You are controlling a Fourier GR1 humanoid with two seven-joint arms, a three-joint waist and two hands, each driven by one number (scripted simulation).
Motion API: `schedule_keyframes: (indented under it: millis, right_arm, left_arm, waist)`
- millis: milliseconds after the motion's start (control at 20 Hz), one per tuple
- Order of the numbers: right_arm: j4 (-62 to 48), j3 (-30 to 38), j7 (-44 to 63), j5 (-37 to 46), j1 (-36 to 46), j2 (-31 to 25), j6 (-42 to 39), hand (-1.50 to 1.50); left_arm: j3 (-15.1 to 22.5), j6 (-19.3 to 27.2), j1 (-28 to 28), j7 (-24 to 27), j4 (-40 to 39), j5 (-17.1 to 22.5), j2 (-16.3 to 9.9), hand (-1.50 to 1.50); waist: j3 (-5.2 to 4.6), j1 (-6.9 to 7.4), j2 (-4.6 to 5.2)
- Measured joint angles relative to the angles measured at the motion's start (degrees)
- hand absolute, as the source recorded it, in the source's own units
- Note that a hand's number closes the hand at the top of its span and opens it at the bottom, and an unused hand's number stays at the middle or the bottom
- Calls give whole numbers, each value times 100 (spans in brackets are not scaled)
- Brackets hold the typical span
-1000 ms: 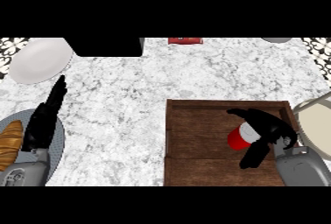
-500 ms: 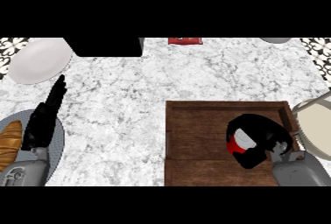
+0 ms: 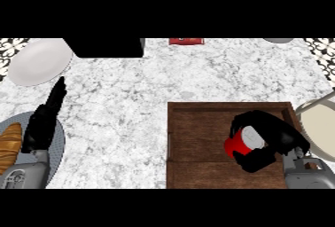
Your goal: Pick the can from the tray and place it in the tiered basket
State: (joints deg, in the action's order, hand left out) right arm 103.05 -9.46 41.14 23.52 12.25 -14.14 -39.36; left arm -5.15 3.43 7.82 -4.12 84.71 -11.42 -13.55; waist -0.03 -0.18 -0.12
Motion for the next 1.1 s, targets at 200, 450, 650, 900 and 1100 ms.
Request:
schedule_keyframes:
  millis: [200, 450, 650, 900, 1100]
  right_arm:
    - [607, -580, 347, 1020, -388, 542, 1072, 150]
    - [1562, -1023, 776, 2158, -571, 1009, 2234, 150]
    - [2309, -1240, 995, 3074, -507, 1058, 2779, 150]
    - [3019, -1075, 1315, 3697, -39, 981, 2691, 150]
    - [3071, -578, 1405, 3766, 597, 637, 2147, 150]
  left_arm:
    - [-28, -27, -1, -105, 55, 21, -23, 0]
    - [-62, -58, -82, -38, 76, 25, -68, 0]
    - [-86, -86, -95, 3, 62, 37, -87, 0]
    - [-131, -137, -66, -7, 79, 63, -118, 0]
    - [-94, -82, 25, -8, 17, 1, -47, 0]
  waist:
    - [1, -37, -26]
    - [-1, -79, -47]
    - [-3, -80, -42]
    - [-4, -31, -21]
    - [-4, -26, -12]
